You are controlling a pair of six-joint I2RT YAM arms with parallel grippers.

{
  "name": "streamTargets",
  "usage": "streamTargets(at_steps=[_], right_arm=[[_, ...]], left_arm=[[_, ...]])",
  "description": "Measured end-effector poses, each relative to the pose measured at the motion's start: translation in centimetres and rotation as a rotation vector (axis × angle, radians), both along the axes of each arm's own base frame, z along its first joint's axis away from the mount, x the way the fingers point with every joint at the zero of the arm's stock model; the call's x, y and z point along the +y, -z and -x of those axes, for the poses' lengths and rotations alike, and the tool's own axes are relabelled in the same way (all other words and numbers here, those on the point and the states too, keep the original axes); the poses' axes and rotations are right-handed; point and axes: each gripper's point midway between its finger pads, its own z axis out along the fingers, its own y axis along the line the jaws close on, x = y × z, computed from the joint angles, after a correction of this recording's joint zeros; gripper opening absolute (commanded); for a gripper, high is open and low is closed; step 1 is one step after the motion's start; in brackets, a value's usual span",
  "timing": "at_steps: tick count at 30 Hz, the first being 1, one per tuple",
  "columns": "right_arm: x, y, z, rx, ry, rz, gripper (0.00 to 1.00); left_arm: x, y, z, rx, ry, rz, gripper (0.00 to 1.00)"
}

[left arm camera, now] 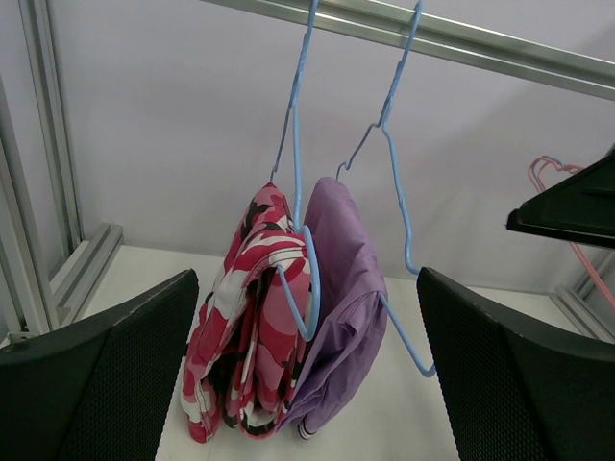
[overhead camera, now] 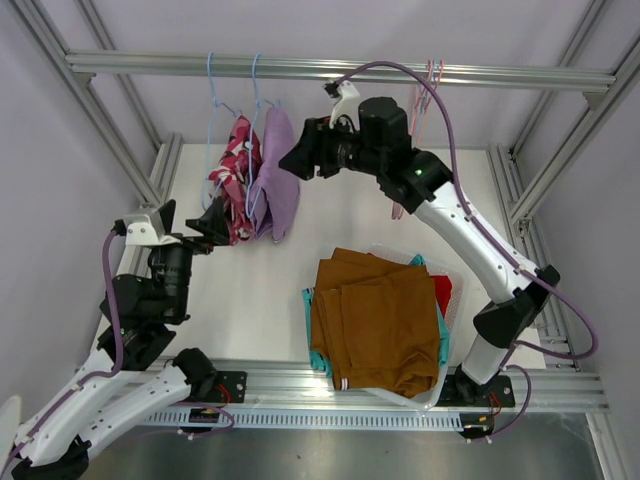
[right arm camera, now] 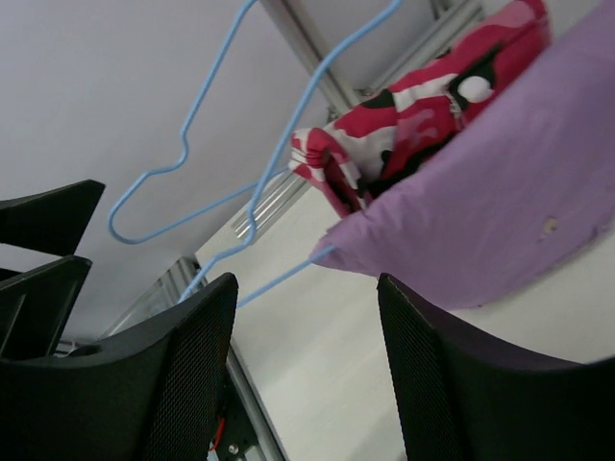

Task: Remove the trousers from the hanger
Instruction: Pick up the hanger from the clothesline.

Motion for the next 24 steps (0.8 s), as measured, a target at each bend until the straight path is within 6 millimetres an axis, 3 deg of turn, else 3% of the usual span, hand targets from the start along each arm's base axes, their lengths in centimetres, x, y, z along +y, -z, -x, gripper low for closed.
streamTargets(at_steps=[13, 24], right_arm=[[7.3, 1.0, 1.5, 0.01, -0.203, -0.111, 0.69], [11.1, 2.2, 0.2, -0.01, -0.243, -0.148, 0.7]], left_arm=[[-0.5, 0.3, -0.2, 0.004, 0.017, -0.013, 0.99], [-1.4, 0.5, -0.3, 0.009, 0.059, -0.027, 0.99]])
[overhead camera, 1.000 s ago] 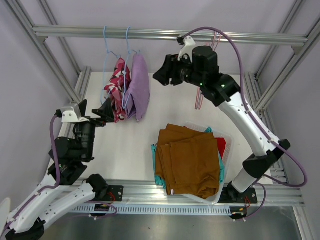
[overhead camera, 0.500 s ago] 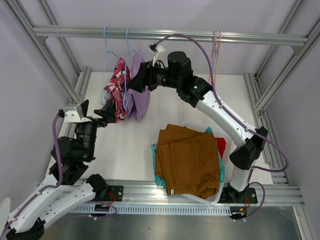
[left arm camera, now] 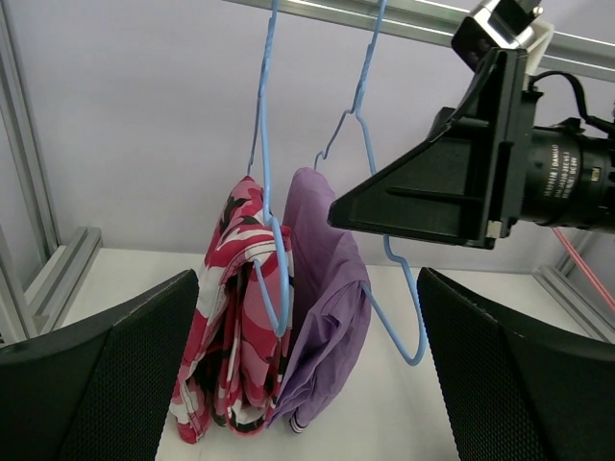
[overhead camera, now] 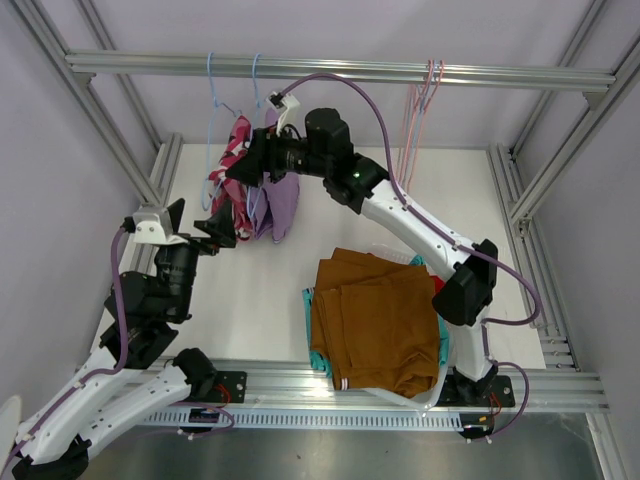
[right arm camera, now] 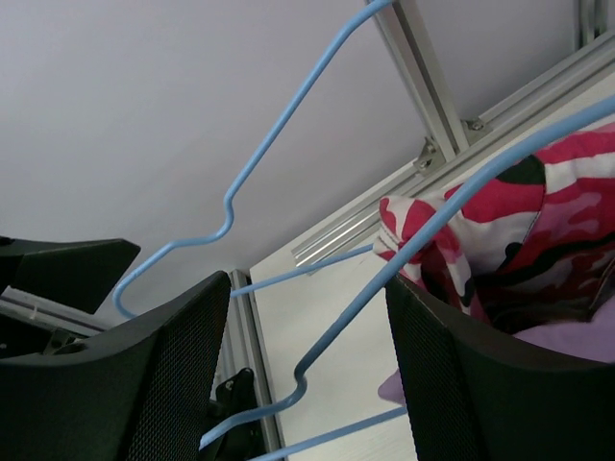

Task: Remove the trousers from the hanger
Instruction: Pick up the hanger from the clothesline.

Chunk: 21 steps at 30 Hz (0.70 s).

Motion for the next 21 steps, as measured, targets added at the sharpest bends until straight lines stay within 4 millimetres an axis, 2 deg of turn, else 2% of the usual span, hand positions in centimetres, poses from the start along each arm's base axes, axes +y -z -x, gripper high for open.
streamTargets(at_steps=[7, 10, 11, 16, 17, 21], right_arm=[[1.1, -0.4, -1.2, -0.027, 0.001, -0.04, 0.69], [1.1, -0.7, -1.5, -0.029, 0.002, -0.056, 0.64], [1.1, -0.9, -1.6, -0.032, 0.003, -0.063, 0.56], [0.8, -1.5, -2.1, -0.03, 0.005, -0.099, 0.35], [0.8, -1.5, -2.2, -0.023, 0.003, -0.107, 0.26], [0.7, -0.3, -2.6, 0.049, 0.014, -0.106, 0.1]], left_arm=[[-0.9, 0.2, 0.0, 0.003, 0.039, -0.015, 0.99], [-1.2, 0.5, -0.1, 0.011, 0.049, -0.027, 0.99], [-1.2, 0.6, -0.2, 0.013, 0.051, -0.031, 0.99], [-1.3, 0.7, -0.2, 0.017, 0.054, -0.035, 0.99], [-1.3, 0.7, -0.2, 0.017, 0.055, -0.036, 0.99], [-1.5, 0.7, -0.1, 0.015, 0.064, -0.039, 0.99]])
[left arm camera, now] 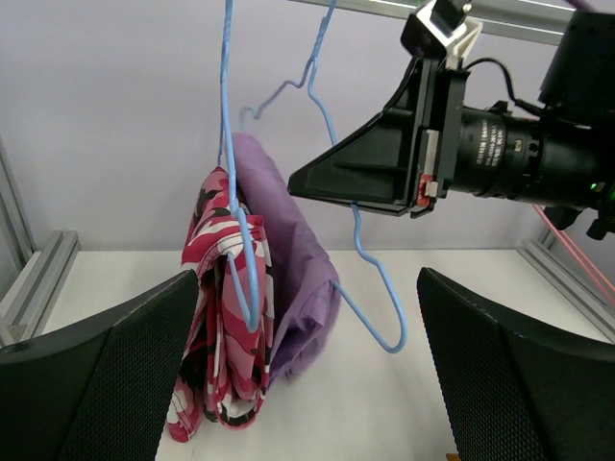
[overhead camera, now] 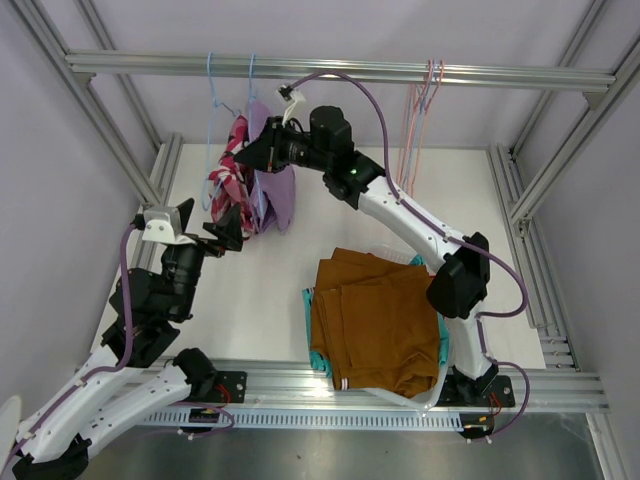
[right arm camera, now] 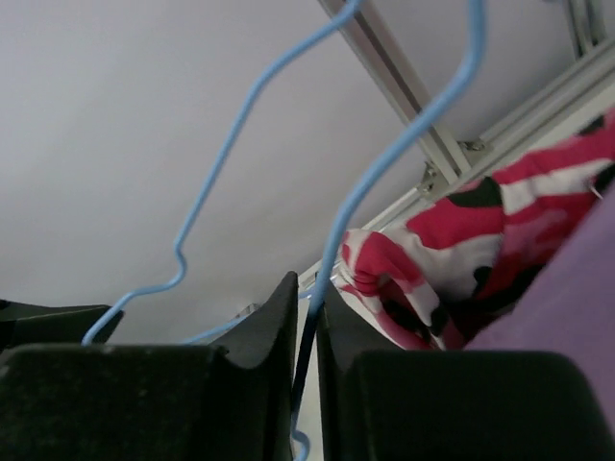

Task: Remove the trousers from the hanger
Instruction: Pick up the hanger from the clothesline.

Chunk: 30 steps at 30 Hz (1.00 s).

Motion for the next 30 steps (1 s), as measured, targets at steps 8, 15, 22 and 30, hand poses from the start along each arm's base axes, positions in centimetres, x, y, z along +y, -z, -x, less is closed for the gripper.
streamTargets(at_steps=[8, 15, 22, 30], right_arm=[[-1.0, 2.2, -2.1, 0.037, 0.06, 0.031, 0.0], [-1.2, 2.0, -1.9, 0.029, 0.081, 0.032, 0.0], [-2.1, 1.0, -1.3, -0.012, 0.148, 0.047, 0.0], [-3.2, -1.1, -0.7, -0.093, 0.235, 0.06, 0.0]], left_arm=[[-0.1, 0.1, 0.0, 0.001, 0.008, -0.005, 1.0], [-0.2, 0.1, 0.0, 0.003, 0.009, -0.007, 1.0], [-0.3, 0.1, 0.1, 0.001, 0.015, -0.009, 1.0], [-0.5, 0.1, 0.1, 0.001, 0.023, -0.01, 0.99]])
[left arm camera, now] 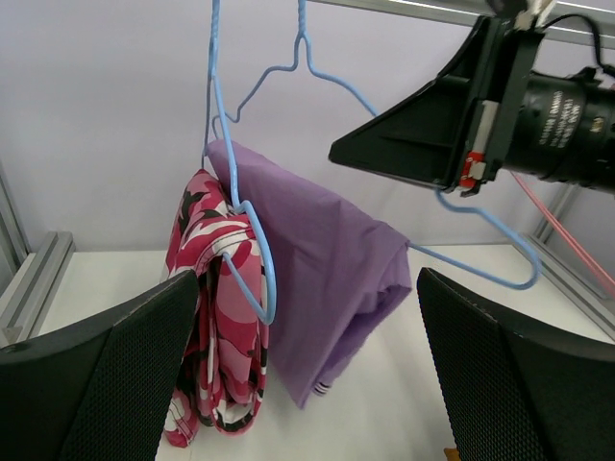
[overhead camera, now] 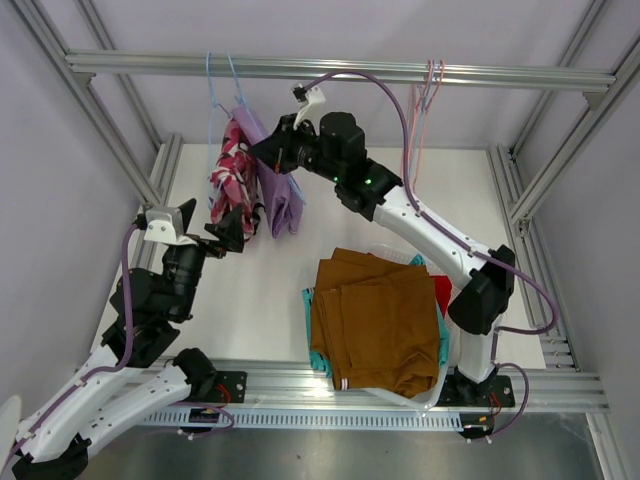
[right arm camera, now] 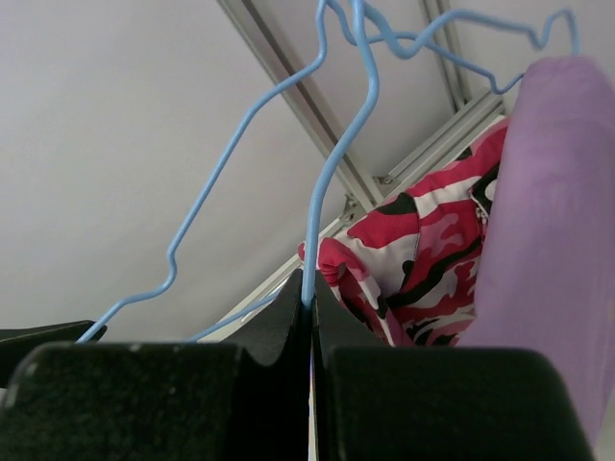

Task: Remove the trousers from the hanger
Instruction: Pick up the hanger from the clothesline.

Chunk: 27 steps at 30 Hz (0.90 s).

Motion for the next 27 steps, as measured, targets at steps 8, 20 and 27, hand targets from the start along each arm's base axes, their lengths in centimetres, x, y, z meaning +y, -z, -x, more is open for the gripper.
streamTargets(at_steps=[8, 20, 27], right_arm=[[-2.1, -2.1, 1.1, -0.054, 0.083, 0.008, 0.0], [-5.7, -1.6, 1.4, -0.075, 0.236, 0.068, 0.0], [-8.3, -3.1, 3.8, -0.105, 0.347, 0.102, 0.0]], left_arm=[[-0.1, 0.0, 0.0, 0.0, 0.003, 0.0, 1.0], [-0.8, 0.0, 0.2, -0.002, 0.034, -0.005, 0.99], [-4.0, 1.3, 0.1, 0.033, 0.128, -0.055, 1.0]])
